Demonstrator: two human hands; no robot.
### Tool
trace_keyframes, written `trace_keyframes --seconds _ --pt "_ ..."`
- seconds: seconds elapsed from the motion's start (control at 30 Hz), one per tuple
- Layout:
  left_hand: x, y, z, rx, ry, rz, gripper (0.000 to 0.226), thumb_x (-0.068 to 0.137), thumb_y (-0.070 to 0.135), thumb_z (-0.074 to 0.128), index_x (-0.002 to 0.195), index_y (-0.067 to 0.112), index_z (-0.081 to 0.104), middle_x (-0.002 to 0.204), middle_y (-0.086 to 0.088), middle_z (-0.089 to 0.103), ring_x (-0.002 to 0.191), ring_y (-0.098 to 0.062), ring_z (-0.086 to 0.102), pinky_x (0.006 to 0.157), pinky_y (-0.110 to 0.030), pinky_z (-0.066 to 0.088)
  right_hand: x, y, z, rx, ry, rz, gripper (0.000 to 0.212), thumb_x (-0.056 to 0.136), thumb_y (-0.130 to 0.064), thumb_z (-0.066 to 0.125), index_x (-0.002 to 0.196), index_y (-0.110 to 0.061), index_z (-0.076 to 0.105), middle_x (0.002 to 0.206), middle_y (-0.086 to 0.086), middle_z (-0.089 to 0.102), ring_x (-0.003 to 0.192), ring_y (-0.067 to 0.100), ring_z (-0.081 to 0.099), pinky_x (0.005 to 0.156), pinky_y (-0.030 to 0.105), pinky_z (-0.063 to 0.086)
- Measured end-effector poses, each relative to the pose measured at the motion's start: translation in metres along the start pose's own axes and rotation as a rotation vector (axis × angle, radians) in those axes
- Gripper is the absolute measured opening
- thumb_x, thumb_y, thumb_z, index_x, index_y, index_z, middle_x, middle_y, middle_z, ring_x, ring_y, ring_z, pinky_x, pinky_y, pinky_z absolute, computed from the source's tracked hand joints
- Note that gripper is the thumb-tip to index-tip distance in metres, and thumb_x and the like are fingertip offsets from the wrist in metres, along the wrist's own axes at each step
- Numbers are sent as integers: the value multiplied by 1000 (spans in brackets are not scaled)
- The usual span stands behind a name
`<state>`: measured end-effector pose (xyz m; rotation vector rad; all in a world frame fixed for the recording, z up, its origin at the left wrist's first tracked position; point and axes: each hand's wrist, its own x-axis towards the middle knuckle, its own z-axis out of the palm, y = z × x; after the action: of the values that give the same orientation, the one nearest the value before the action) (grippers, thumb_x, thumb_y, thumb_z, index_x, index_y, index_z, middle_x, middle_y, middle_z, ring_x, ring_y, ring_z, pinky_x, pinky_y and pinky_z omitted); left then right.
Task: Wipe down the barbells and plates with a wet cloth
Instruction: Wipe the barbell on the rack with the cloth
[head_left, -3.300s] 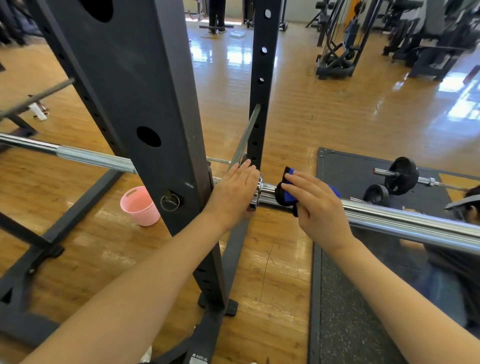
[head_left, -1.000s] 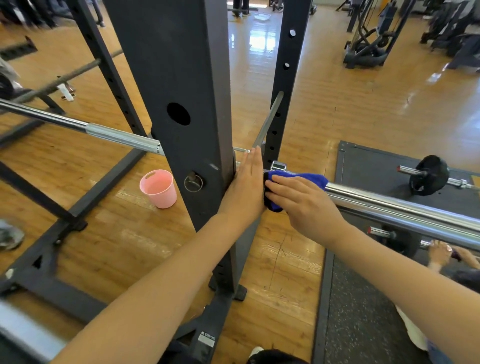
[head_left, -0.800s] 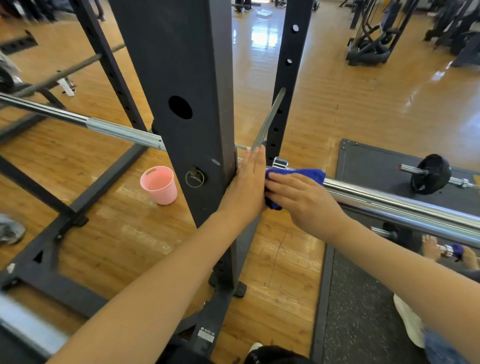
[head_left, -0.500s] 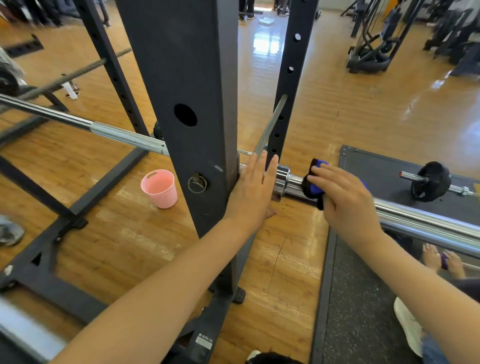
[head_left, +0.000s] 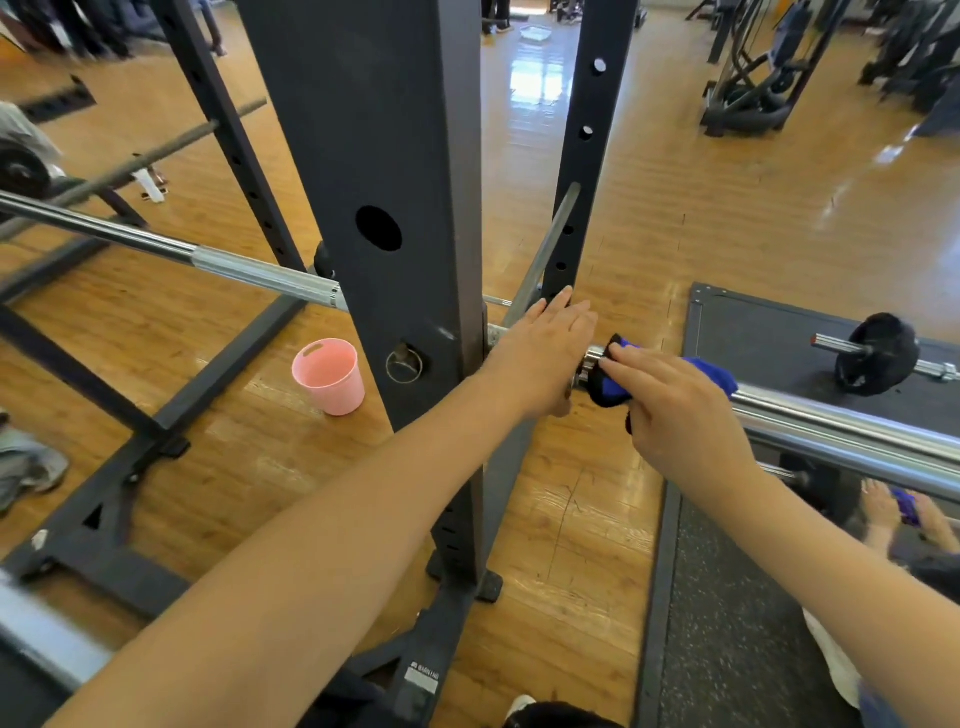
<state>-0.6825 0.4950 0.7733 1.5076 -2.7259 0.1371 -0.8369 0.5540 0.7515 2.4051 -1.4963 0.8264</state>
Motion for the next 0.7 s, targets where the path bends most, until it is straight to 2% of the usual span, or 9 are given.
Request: trace_keyframes --seconds 0.07,0.13,0.23,0.33,0.43,0.5,0.6,0.7 --pt "-11 1 11 42 100 -40 99 82 35 69 150 5 3 159 -11 2 146 -27 -4 116 -35 -2 -5 3 -4 26 5 14 52 56 21 73 104 3 69 106 19 69 98 37 66 90 51 45" --pt "-25 4 27 48 259 -75 100 77 36 73 149 3 12 157 -14 14 146 -29 9 116 -37 4 -2 1 -1 36 38 65 49 58 20 72 104 3 69 106 19 69 99 37 66 90 51 46" --pt "-27 10 38 96 316 -119 99 69 38 80 144 0 30 151 -15 32 141 -30 26 114 -40 19 12 -9 12 41 63 137 45 63 18 69 105 3 68 107 19 69 100 36 65 90 48 47" --pt "-17 14 33 61 340 -134 84 68 28 82 137 -1 43 144 -15 43 138 -30 33 113 -38 21 11 -14 18 33 34 169 48 64 18 69 109 2 67 109 18 68 101 36 65 91 48 49" --pt "-15 10 33 3 341 -110 81 55 20 89 125 -1 54 131 -15 56 130 -31 45 108 -38 31 -8 -9 13 -8 36 92 52 59 19 72 108 2 68 110 18 67 103 36 64 93 47 44" --pt "-16 9 33 -2 343 -96 81 54 19 89 125 -1 54 130 -15 56 130 -31 45 108 -39 31 -14 -7 8 1 41 80 53 58 20 72 107 1 69 110 18 68 103 35 65 94 46 41" --pt "-16 11 33 -23 356 -97 79 58 17 87 127 -1 51 135 -17 51 134 -31 40 110 -39 29 -1 -6 7 55 91 134 47 61 21 69 104 3 69 107 19 69 100 36 66 91 48 47" --pt "-16 10 33 -28 382 -112 73 58 14 87 122 -1 54 131 -17 55 130 -32 45 106 -41 35 17 -12 14 56 103 171 44 65 19 67 105 4 68 108 19 68 102 36 65 91 46 48"
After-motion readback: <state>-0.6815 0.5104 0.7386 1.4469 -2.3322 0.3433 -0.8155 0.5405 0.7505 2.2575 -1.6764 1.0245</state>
